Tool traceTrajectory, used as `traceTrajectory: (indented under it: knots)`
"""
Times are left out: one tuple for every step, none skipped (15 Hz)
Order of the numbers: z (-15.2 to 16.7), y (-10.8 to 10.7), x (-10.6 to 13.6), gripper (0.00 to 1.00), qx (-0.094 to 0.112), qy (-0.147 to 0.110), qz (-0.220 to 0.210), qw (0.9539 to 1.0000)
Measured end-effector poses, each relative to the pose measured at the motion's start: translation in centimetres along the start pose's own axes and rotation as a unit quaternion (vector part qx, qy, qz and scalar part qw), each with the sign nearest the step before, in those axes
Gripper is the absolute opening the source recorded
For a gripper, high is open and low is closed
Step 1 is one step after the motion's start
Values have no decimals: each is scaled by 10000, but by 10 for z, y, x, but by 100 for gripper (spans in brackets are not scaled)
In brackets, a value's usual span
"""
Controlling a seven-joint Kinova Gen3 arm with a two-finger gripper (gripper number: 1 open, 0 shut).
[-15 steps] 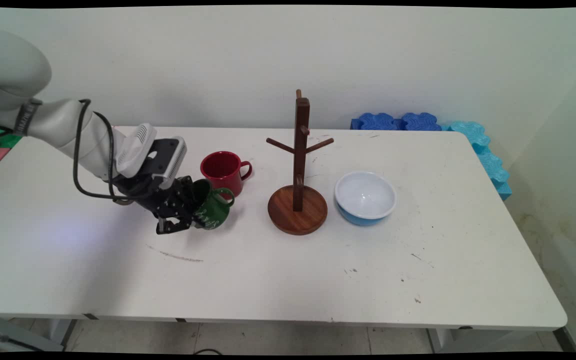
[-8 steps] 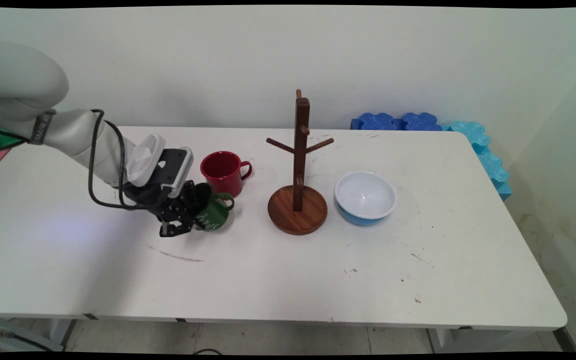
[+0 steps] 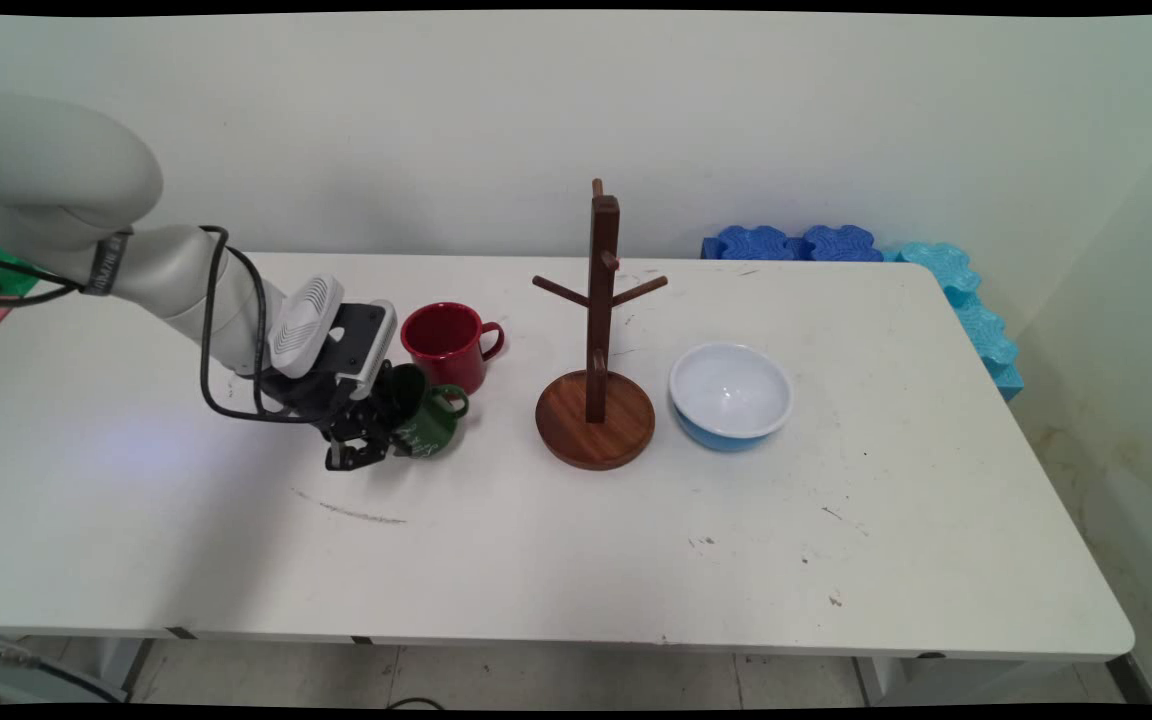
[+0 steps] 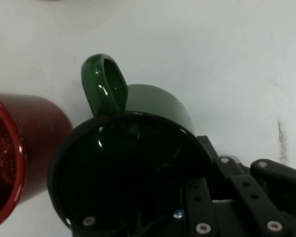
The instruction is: Place the picked object on the table
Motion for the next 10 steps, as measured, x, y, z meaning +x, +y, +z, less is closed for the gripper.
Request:
traceTrajectory:
  knots:
    - [1, -1, 0, 0, 9, -18, 4, 10000]
    - [2, -2, 0, 0, 18, -36, 8, 10000]
    - [2, -2, 0, 0, 25, -50, 10, 10000]
    - [3, -3, -1, 0, 29, -59, 12, 10000]
    - [3, -3, -1, 0, 34, -72, 15, 10000]
    - [4, -4, -1, 0, 38, -85, 18, 10000]
    - [5, -5, -1, 0, 42, -98, 20, 9999]
    - [5, -5, -2, 0, 44, -108, 21, 9999]
    - [6, -5, -2, 0, 47, -118, 23, 9999]
    - [6, -6, -2, 0, 50, -126, 25, 9999]
